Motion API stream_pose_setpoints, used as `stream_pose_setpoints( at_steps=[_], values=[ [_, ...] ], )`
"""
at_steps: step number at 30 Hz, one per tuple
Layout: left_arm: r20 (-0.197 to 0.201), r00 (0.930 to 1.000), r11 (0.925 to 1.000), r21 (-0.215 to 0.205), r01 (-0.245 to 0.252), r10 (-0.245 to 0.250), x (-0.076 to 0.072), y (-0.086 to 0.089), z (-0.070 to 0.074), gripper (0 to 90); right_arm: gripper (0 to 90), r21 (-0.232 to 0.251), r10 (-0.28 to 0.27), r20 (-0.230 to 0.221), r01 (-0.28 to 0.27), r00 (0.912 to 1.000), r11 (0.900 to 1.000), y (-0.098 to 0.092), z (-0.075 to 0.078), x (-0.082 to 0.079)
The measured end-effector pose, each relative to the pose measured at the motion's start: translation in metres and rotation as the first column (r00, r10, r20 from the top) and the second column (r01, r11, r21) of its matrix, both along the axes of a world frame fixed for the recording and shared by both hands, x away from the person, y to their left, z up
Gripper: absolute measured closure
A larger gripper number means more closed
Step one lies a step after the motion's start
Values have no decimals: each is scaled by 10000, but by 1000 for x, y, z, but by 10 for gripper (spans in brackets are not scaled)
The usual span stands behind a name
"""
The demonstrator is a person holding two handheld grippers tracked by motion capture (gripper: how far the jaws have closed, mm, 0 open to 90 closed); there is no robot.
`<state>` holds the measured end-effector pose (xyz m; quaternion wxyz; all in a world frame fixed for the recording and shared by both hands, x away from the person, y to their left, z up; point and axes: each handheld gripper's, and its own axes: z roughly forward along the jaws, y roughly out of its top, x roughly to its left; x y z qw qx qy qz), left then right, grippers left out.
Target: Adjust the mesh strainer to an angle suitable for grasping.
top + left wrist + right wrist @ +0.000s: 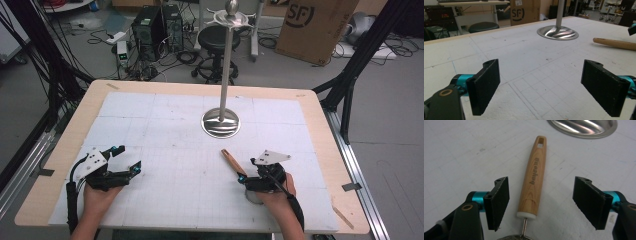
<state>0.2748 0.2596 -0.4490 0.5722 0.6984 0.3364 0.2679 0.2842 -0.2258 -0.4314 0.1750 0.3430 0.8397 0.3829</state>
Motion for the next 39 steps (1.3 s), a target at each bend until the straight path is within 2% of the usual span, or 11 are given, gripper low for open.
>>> stream_pose_setpoints(
  at_steps=[4, 8, 10, 11, 21, 26, 28, 34, 35, 37, 39],
  values=[
    [-1, 10000, 10000, 6, -10, 10, 0, 0, 0, 162, 425, -360, 118, -379, -132, 9992, 9993, 3, -3, 1],
    [2, 10000, 10000, 7, -13, 13, 0, 0, 0, 163, 548, -1120, 246, -721, -326, 9971, 9932, 7, -4, 1],
    [-3, 10000, 10000, -19, -39, 39, 0, 0, 0, 164, 576, -1208, 389, -807, -485, 9960, 9915, 9, -4, 1],
    [-9, 10000, 10000, -11, -66, 66, 0, 0, 0, 168, 628, -1197, 577, -897, -683, 9943, 9905, 10, -3, 1],
    [-45, 9999, 9999, -39, -121, 120, 0, 0, 0, 173, 672, -1464, 1014, -835, -1129, 9913, 9828, 11, -1, -1],
    [-30, 9999, 9999, -4, -110, 110, 0, 0, 0, 173, 682, -1372, 967, -803, -1070, 9921, 9847, 9, 2, -1],
    [-28, 9999, 9999, 1, -111, 111, 0, 0, 0, 173, 606, -1365, 817, -1231, -984, 9890, 9857, 8, 2, 1],
    [-35, 9999, 9999, -41, -138, 138, 0, 0, 0, 173, 610, -1620, 687, -1651, -957, 9839, 9821, 11, 3, 4],
    [-31, 9999, 9999, -45, -142, 142, 0, 0, 0, 173, 611, -1746, 655, -1905, -995, 9795, 9796, 13, 4, 7],
    [-33, 9999, 9998, -47, -170, 170, 0, 0, 0, 173, 611, -1781, 702, -2043, -1076, 9764, 9781, 14, 5, 10],
    [-41, 9999, 9999, -48, -166, 166, 0, 0, 0, 173, 611, -1894, 658, -2490, -1153, 9663, 9751, 16, 8, 15]
  ],
)
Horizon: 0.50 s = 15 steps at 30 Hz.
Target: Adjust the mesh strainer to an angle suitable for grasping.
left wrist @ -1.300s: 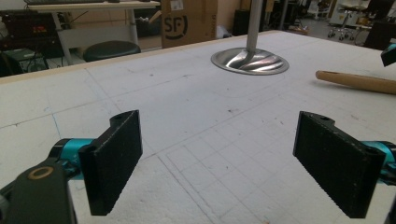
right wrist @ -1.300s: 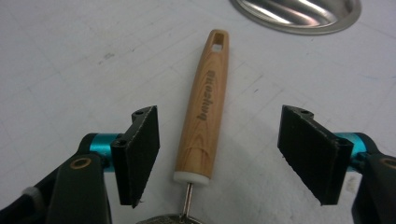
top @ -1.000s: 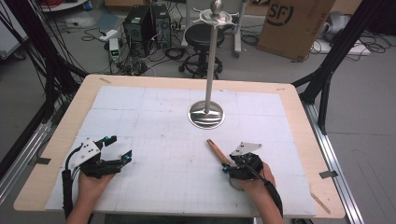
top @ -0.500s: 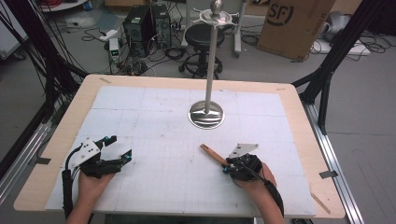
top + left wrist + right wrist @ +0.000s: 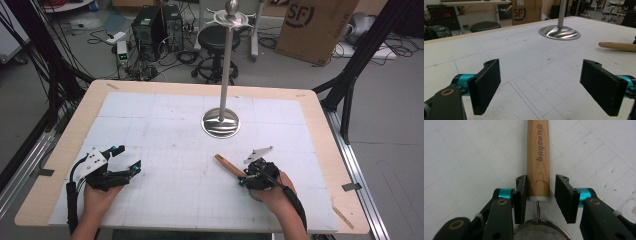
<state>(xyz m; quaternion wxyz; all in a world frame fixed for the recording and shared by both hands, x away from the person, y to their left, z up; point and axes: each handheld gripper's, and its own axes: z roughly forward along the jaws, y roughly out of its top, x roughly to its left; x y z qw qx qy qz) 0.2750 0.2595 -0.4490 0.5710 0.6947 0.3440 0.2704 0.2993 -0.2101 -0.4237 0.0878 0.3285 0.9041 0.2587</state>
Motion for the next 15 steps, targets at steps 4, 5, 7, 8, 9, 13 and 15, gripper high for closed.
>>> stream_pose_setpoints(
  at_steps=[4, 5, 7, 8, 9, 13, 15],
  values=[
    [-1, 10000, 10000, -7, 12, -12, 0, 0, 0, 174, 612, -695, 156, -912, -220, 9957, 9973, 9, 6, 12],
    [-13, 10000, 10000, 3, 12, -12, 0, 0, 0, 174, 612, -695, 156, -912, -220, 9957, 9973, 9, 6, 12],
    [-37, 10000, 10000, -16, 13, -13, 0, 0, 0, 174, 613, -979, 230, -1207, -349, 9924, 9946, 12, 8, 16],
    [-40, 10000, 10000, -23, 15, -15, 0, 0, 0, 174, 614, -1144, 250, -1350, -407, 9905, 9926, 15, 9, 18],
    [-36, 10000, 10000, -18, 13, -13, 0, 0, 0, 174, 616, -1311, 309, -1411, -496, 9895, 9901, 17, 10, 19],
    [-47, 10000, 10000, -17, 12, -12, 0, 0, 0, 175, 673, -1775, 826, -1327, -1057, 9877, 9784, 23, 12, 20],
    [-12, 10000, 10000, -12, -22, 22, 0, 0, 0, 175, 676, -1662, 939, -1112, -1116, 9894, 9798, 22, 11, 17]
  ],
)
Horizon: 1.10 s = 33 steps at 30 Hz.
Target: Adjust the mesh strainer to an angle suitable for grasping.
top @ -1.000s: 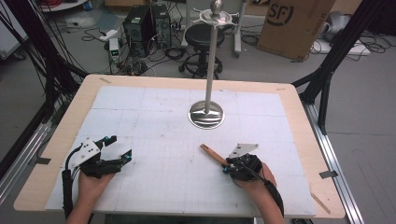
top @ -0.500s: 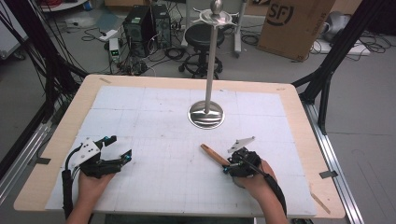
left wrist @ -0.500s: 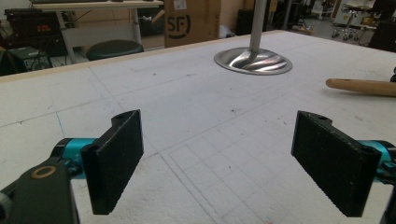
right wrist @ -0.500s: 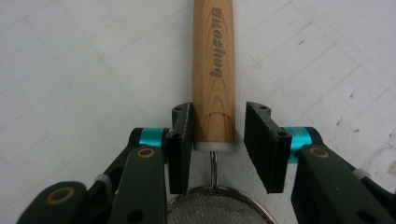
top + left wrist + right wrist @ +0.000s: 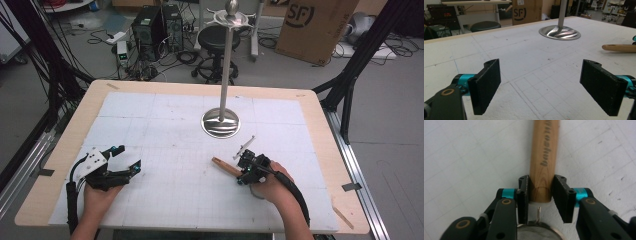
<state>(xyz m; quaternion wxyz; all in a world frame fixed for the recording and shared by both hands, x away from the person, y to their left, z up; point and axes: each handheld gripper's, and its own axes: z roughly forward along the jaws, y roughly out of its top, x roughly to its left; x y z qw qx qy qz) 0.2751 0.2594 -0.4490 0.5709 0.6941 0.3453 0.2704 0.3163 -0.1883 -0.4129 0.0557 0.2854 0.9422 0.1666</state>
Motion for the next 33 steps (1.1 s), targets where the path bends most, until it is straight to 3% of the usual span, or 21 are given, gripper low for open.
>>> stream_pose_setpoints(
  at_steps=[7, 9, 13, 14, 19, 21, 24, 25, 29, 31, 33],
  values=[
    [27, 10000, 10000, 13, 23, -23, 0, 0, 0, 174, 678, 905, -16, 474, -27, 9989, 9959, -10, -3, -7],
    [48, 10000, 10000, 17, 23, -23, 0, 0, 0, 174, 678, 1368, 8, 920, -134, 9958, 9905, -13, -2, -10],
    [65, 10000, 10000, -27, 15, -14, -1, 0, 0, 174, 678, 2179, -51, 1704, -327, 9854, 9754, -17, 4, -15],
    [80, 10000, 10000, 6, 15, -15, -1, 0, 0, 174, 678, 2179, -51, 1704, -327, 9854, 9754, -17, 4, -15],
    [99, 9999, 10000, 24, 24, -24, -1, 0, 0, 174, 678, 3163, -250, 2087, -433, 9776, 9477, -23, 8, -16],
    [103, 9999, 10000, 33, 33, -33, -1, 0, 0, 174, 678, 3559, -321, 2279, -526, 9732, 9330, -27, 10, -17],
    [97, 9999, 10000, 25, 45, -46, -1, 0, 0, 174, 678, 4436, -530, 2433, -626, 9685, 8940, -33, 12, -18],
    [95, 9999, 10000, 27, 44, -44, -1, 0, 0, 174, 678, 4578, -552, 2455, -655, 9678, 8866, -35, 13, -18],
    [89, 10000, 10000, 26, 38, -39, -1, 0, 0, 174, 678, 5362, -773, 2628, -790, 9618, 8404, -41, 16, -20],
    [89, 10000, 10000, 39, 38, -39, -1, 0, 0, 174, 678, 5714, -893, 2856, -947, 9542, 8152, -44, 18, -21],
    [96, 9999, 10000, 31, 28, -28, -1, 0, 0, 174, 678, 5772, -900, 2891, -986, 9530, 8106, -45, 18, -22]
  ],
)
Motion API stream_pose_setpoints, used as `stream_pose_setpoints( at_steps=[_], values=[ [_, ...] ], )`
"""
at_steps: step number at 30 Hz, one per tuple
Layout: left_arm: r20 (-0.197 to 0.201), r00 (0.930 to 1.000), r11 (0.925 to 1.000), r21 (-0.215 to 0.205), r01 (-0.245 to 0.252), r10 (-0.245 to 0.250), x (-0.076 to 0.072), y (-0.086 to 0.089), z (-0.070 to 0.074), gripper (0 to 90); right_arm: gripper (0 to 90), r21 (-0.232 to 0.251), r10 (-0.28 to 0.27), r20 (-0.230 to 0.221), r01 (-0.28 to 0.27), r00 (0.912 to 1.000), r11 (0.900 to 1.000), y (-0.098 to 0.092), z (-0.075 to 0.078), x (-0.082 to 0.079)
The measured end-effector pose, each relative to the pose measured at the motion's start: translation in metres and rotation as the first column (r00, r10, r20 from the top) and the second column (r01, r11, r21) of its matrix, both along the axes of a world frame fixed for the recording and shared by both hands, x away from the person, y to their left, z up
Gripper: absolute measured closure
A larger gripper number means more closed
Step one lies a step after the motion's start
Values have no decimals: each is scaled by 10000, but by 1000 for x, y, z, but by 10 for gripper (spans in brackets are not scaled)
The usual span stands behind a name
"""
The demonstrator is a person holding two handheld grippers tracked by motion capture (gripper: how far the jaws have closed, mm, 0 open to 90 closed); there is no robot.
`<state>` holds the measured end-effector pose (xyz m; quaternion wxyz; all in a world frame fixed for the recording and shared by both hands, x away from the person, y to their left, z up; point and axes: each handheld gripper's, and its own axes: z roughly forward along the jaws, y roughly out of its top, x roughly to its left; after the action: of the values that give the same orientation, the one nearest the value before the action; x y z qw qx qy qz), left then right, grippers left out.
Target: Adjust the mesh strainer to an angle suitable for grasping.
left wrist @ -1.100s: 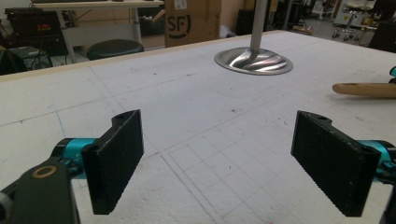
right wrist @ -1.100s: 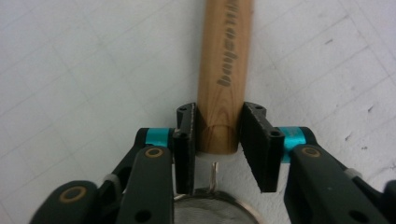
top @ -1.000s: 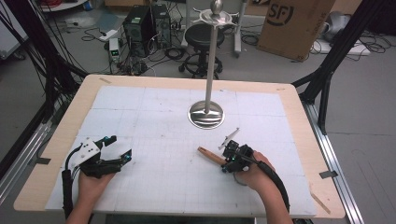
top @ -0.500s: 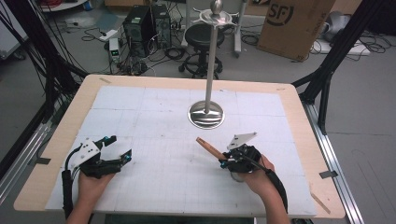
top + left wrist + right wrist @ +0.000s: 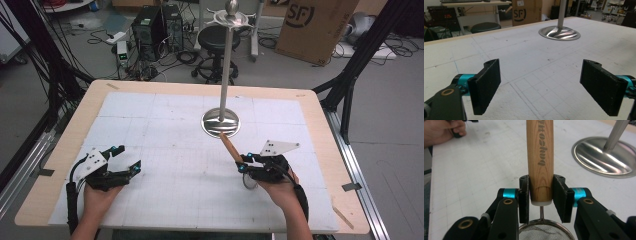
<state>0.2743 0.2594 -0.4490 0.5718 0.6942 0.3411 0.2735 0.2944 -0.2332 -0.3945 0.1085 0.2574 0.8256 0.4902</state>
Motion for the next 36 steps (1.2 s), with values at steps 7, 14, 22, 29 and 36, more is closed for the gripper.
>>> stream_pose_setpoints(
  at_steps=[7, 14, 22, 29, 36],
  values=[
    [-24, 10000, 10000, -45, -5, 5, 0, 0, 0, 174, 678, 576, 199, 619, -235, 9979, 9981, -2, 4, -3],
    [-23, 10000, 10000, -28, 11, -11, 0, 0, 0, 174, 678, 1000, 294, 905, -384, 9955, 9942, -3, 5, -5],
    [15, 10000, 10000, 20, 61, -61, 0, 0, 0, 171, 678, 1263, 247, 860, -355, 9960, 9914, -5, 0, -2],
    [33, 9999, 9999, 38, 103, -103, 0, 0, 0, 171, 678, 1318, 176, 883, -292, 9959, 9908, -4, -1, 0],
    [37, 10000, 10000, 36, 62, -63, 0, -1, 0, 171, 678, 1217, 259, 787, -354, 9966, 9919, -3, -2, -2]
  ],
)
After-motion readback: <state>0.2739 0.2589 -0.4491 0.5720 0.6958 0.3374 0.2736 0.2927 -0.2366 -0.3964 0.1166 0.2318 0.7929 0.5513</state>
